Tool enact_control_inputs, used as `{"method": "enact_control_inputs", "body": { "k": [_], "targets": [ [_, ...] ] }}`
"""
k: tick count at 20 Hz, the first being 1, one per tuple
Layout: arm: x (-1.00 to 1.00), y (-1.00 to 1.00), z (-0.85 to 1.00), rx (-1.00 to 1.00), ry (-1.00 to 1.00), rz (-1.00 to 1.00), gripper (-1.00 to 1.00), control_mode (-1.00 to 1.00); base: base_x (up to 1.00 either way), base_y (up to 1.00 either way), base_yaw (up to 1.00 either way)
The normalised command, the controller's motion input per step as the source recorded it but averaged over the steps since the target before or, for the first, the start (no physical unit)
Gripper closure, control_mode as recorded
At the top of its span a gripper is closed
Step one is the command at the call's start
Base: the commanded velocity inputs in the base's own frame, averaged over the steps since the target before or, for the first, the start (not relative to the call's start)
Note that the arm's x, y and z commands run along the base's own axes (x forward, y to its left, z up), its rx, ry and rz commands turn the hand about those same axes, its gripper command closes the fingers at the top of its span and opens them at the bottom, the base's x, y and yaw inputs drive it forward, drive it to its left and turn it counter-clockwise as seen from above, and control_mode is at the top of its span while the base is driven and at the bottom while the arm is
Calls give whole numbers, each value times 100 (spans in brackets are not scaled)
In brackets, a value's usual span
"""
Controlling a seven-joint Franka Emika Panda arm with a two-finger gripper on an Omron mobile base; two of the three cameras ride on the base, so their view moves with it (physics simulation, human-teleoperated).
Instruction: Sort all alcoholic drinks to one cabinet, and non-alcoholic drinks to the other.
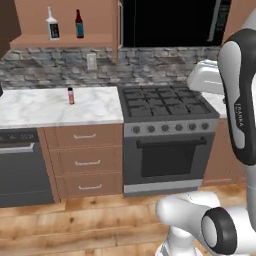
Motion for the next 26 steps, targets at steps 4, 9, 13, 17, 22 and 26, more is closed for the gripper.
{"method": "enact_control_inputs", "body": {
  "k": [4,9,13,17,22,26],
  "targets": [
    [0,0,0,0,0,0,-100,100,0,100,15],
    [0,0,0,0,0,0,-100,100,15,100,8],
    [0,0,0,0,0,0,-100,100,43,99,3],
    [0,0,0,0,0,0,-100,100,72,81,0],
    [0,0,0,0,0,0,-100,100,75,46,0],
    [0,0,0,0,0,0,-100,100,50,3,0]
  ]
}}
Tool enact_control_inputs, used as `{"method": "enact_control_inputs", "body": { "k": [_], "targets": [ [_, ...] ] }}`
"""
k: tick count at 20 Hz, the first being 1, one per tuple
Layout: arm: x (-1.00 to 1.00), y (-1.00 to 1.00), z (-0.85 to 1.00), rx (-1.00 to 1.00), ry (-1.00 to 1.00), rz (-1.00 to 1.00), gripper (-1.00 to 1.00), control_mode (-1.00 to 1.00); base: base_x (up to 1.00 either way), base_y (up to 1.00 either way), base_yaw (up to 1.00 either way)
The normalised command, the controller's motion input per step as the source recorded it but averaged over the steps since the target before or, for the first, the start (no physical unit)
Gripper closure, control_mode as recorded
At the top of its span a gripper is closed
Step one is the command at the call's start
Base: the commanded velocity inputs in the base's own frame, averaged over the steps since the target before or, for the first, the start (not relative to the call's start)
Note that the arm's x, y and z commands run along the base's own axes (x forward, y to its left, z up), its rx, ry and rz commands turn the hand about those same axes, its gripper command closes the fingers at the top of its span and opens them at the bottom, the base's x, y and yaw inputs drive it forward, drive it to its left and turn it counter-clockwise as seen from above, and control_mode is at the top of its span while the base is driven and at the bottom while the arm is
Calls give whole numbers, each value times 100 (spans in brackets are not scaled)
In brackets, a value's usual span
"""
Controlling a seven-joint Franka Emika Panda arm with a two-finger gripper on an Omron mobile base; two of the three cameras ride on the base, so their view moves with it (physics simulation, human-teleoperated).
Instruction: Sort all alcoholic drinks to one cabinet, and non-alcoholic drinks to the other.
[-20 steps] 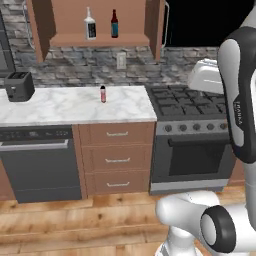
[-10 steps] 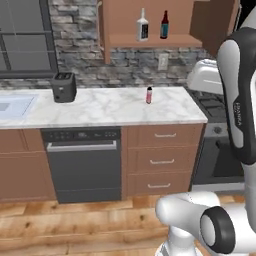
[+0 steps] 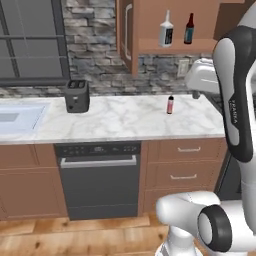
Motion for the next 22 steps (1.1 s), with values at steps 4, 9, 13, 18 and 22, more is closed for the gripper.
{"method": "enact_control_inputs", "body": {
  "k": [4,9,13,18,22],
  "targets": [
    [0,0,0,0,0,0,-100,100,41,-21,0],
    [0,0,0,0,0,0,-100,100,71,-14,0],
    [0,0,0,0,0,0,-100,100,54,-30,0],
    [0,0,0,0,0,0,-100,100,47,-39,-1],
    [0,0,0,0,0,0,-100,100,46,-46,-7]
  ]
}}
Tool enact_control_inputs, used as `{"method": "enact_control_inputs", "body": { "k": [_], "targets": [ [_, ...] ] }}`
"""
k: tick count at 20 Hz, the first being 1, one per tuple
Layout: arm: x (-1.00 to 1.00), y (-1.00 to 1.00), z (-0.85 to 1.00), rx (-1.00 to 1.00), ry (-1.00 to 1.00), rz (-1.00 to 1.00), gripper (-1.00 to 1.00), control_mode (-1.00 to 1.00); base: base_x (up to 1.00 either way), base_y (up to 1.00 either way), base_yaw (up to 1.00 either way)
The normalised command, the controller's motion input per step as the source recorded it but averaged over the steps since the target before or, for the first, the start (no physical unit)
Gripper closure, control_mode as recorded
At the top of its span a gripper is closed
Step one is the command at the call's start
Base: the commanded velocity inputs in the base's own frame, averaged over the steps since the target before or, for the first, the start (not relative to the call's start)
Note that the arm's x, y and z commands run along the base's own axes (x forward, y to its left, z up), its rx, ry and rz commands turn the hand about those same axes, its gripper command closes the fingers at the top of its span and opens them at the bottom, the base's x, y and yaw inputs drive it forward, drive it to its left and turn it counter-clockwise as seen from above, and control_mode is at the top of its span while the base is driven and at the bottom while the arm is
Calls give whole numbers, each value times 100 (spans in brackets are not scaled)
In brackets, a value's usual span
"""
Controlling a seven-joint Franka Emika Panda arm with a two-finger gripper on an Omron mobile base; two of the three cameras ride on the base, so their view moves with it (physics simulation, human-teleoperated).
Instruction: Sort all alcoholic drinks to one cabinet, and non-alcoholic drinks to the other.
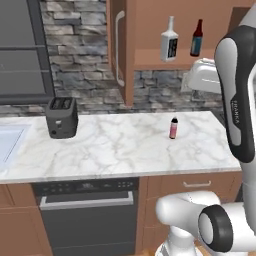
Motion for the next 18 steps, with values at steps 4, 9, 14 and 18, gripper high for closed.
{"method": "enact_control_inputs", "body": {
  "k": [4,9,14,18],
  "targets": [
    [0,0,0,0,0,0,-100,100,50,-42,-7],
    [0,0,0,0,0,0,-100,100,61,-13,-5],
    [0,0,0,0,0,0,-100,100,55,-20,-4],
    [0,0,0,0,0,0,-100,100,34,-5,0]
  ]
}}
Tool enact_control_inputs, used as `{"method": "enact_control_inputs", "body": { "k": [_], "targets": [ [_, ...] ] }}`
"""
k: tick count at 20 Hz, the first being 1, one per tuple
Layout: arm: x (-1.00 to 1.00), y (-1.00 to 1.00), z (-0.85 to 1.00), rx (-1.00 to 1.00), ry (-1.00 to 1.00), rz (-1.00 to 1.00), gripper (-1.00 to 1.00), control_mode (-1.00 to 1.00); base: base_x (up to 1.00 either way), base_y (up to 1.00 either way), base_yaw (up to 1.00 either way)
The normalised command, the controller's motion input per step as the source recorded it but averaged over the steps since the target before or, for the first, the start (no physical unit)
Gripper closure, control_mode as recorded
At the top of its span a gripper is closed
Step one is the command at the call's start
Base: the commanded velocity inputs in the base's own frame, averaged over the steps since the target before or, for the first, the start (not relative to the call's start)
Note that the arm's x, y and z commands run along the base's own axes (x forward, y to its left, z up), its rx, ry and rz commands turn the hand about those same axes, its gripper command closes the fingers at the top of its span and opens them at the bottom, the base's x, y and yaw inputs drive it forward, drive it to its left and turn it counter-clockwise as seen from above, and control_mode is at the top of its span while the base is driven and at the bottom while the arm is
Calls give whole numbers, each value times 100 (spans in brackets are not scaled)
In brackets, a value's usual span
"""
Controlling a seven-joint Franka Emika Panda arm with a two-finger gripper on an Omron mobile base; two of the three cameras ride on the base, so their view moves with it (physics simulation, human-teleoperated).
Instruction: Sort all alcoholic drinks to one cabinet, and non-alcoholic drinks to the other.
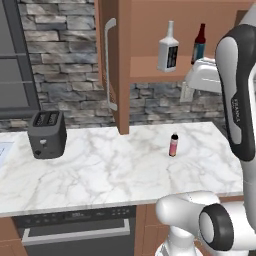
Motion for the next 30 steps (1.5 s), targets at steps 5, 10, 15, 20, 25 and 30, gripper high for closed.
{"method": "enact_control_inputs", "body": {
  "k": [5,10,15,20,25,30],
  "targets": [
    [21,0,-13,0,11,-3,-100,-100,0,0,0],
    [52,0,-33,0,10,-15,-100,-100,0,0,0],
    [18,12,-41,-1,3,-18,-100,-100,0,0,0],
    [27,1,-51,-1,-1,-20,-100,-100,0,0,0],
    [50,0,-27,-2,-1,-20,-100,-100,0,0,0],
    [46,3,-21,-7,0,-17,-100,-100,0,0,0]
  ]
}}
